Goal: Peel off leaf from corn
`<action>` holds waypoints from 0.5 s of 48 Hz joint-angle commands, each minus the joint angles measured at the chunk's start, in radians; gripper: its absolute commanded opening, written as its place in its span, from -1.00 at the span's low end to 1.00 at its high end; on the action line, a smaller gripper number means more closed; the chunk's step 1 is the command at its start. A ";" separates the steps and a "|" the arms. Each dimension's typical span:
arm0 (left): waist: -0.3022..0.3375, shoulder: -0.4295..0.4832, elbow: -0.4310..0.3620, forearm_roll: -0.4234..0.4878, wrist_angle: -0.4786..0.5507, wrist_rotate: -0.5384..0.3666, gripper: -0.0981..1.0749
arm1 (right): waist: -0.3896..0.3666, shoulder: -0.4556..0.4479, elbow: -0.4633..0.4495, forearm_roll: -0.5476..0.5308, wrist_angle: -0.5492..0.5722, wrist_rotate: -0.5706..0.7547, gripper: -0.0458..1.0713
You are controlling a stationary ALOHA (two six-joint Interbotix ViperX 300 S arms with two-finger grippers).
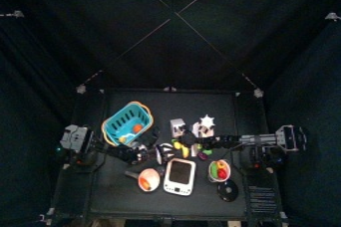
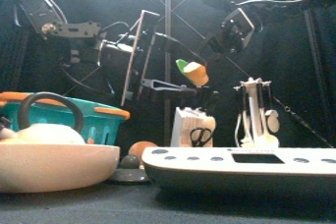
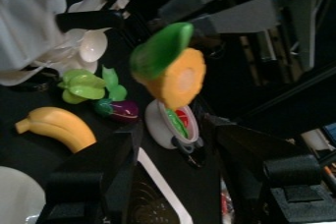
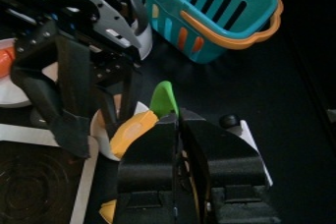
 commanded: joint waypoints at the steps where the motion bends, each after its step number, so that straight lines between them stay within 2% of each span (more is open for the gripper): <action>1: 0.015 -0.009 -0.002 0.005 -0.011 0.006 0.67 | 0.011 -0.011 -0.025 0.000 0.008 0.002 -0.12; 8: 0.020 -0.015 0.000 0.006 0.002 0.067 0.70 | 0.020 -0.006 -0.029 0.000 0.034 0.003 -0.12; 12: 0.029 -0.025 -0.009 -0.020 0.058 0.120 0.74 | 0.021 0.005 -0.041 0.002 0.069 0.005 -0.12; 19: 0.029 -0.063 -0.038 -0.170 0.204 0.225 0.76 | 0.031 0.034 -0.091 0.002 0.190 0.006 -0.12; 24: 0.023 -0.084 -0.051 -0.253 0.201 0.313 0.76 | 0.054 0.066 -0.129 0.003 0.282 0.008 -0.12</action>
